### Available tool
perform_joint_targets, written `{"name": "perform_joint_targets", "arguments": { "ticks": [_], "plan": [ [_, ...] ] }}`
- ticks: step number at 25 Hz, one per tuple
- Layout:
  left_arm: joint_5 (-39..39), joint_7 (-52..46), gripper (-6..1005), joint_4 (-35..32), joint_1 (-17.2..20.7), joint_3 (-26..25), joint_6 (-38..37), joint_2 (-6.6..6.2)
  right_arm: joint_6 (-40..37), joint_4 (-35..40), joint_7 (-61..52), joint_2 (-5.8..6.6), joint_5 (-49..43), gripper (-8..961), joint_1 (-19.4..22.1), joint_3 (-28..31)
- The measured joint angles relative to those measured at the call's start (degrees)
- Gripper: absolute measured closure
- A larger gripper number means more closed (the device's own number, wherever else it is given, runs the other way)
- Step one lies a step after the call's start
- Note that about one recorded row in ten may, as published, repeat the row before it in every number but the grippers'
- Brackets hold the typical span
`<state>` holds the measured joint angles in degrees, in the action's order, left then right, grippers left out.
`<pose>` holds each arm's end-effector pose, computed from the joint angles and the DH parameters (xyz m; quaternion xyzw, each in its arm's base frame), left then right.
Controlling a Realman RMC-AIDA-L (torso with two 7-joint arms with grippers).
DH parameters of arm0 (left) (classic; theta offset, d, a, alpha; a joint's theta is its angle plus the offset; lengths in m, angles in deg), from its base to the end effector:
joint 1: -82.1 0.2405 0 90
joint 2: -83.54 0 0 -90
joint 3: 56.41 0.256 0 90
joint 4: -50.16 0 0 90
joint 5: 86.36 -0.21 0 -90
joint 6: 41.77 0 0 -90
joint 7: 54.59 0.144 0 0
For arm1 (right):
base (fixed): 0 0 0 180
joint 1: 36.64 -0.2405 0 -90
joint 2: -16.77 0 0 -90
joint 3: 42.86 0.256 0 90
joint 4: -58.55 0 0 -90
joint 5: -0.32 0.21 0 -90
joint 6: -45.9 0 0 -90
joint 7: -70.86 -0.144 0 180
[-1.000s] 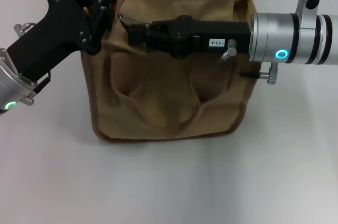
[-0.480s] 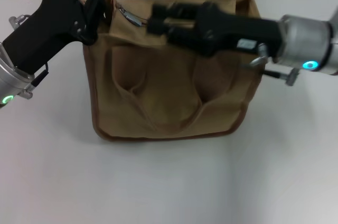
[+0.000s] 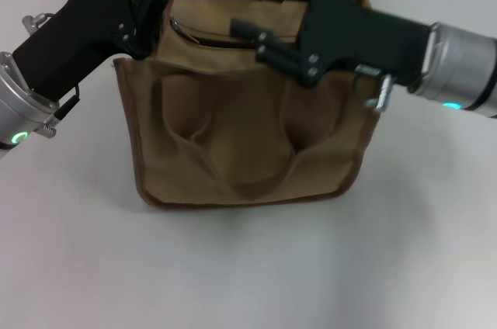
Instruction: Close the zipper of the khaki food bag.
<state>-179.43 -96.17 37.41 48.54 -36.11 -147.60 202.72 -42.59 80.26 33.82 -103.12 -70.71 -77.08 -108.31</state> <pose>-0.2231 0.3164 0.0167 -0.7923 -0.0301 -0.5406 0.2812 0.1519 0.3503 -0.0406 -0.8837 -0.1088 0.4187 0.1787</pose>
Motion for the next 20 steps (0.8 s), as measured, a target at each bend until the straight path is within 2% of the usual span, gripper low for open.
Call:
{"name": "perform_joint_targets", "arguments": {
  "ticks": [3, 6, 11, 15, 17, 18, 20],
  "plan": [
    [0.0, -0.04, 964, 0.06, -0.02, 0.0, 0.25, 0.0, 1.1, -1.14, 5.63, 0.0, 4.46, 521, -0.23, -4.15],
    [0.0, 0.04, 963, 0.08, 0.12, -0.11, 0.39, 0.0, 1.16, -1.3, 7.69, 0.0, 7.7, 527, 0.26, -5.89],
    [0.0, 0.2, 961, -0.41, 1.54, -0.33, 0.78, -0.17, 0.94, -1.18, 7.17, 0.0, 10.32, 531, 1.44, -6.17],
    [0.42, 0.63, 960, -1.34, 4.26, -0.91, 2.02, -0.38, 1.2, -1.48, 6.89, 0.01, 10.38, 531, 1.86, -6.47],
    [1.58, 0.77, 959, -1.89, 5.97, -1.23, 2.11, -0.39, 1.24, -1.62, 4.39, 0.01, 10.42, 531, 2.04, -6.07],
    [2.85, 0.78, 959, -2.06, 7.47, -1.31, 2.01, -0.45, 1.18, -1.28, -1.41, 0.19, 10.45, 531, 2.31, -5.46],
    [3.7, 0.75, 958, -2.17, 8.37, -1.31, 1.9, -0.5, 0.89, -0.74, -5.69, 0.35, 10.45, 531, 2.45, -5.27]
  ]
}}
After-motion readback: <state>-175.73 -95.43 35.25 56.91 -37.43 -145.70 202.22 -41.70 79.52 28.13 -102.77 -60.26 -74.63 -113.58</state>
